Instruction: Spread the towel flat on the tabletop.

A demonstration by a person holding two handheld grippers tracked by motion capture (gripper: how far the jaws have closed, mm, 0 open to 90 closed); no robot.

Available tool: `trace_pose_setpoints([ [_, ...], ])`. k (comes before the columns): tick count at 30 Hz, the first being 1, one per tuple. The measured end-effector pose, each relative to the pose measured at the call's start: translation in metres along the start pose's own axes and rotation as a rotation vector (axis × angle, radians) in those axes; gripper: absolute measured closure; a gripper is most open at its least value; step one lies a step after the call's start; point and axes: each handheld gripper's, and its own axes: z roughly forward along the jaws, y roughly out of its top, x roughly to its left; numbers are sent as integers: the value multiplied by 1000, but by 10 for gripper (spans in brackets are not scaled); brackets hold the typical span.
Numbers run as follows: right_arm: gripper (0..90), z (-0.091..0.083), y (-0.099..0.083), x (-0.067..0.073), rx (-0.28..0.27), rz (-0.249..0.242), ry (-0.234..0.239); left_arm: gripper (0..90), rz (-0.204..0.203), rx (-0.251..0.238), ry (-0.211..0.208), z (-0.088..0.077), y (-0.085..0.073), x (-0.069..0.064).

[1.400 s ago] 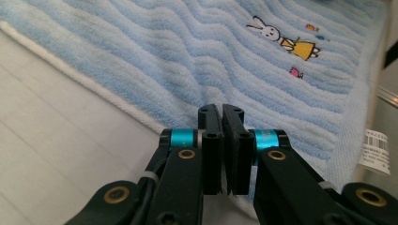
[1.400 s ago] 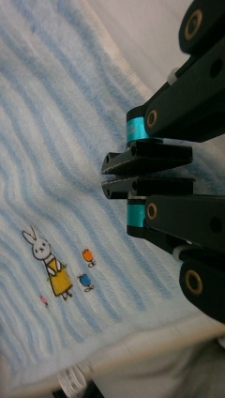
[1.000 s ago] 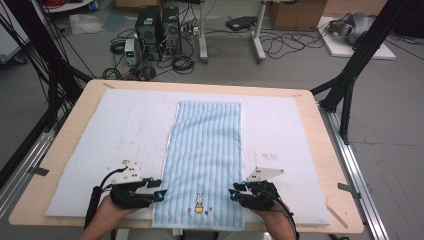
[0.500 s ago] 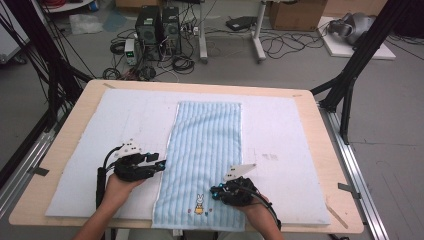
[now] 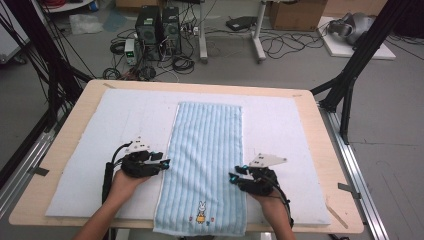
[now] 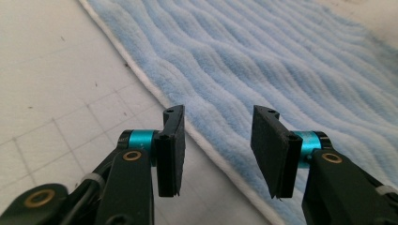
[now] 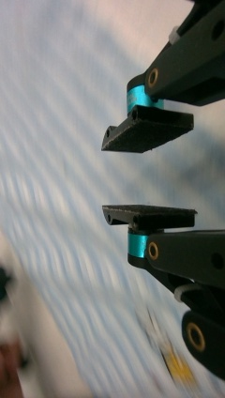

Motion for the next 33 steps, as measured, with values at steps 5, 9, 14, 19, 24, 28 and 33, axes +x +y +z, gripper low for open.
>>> trace_pose_setpoints([
  [5,639,5,3,-19,14,44,-153,603,22,36,41,15,7,1],
  [9,666,20,7,-28,54,44,-177,722,87,50,69,17,8,-3],
  [14,840,33,9,-27,126,-7,-180,873,113,70,86,14,8,-8],
  [19,829,33,10,-24,138,-45,-221,877,76,74,98,3,1,-6],
  [24,770,30,11,-22,117,-41,-218,852,46,79,90,-3,-1,-4],
  [28,715,25,13,-24,53,-3,-185,620,5,25,104,-2,3,8],
  [33,679,30,13,-22,69,-26,-175,568,-17,-46,108,7,24,29],
])
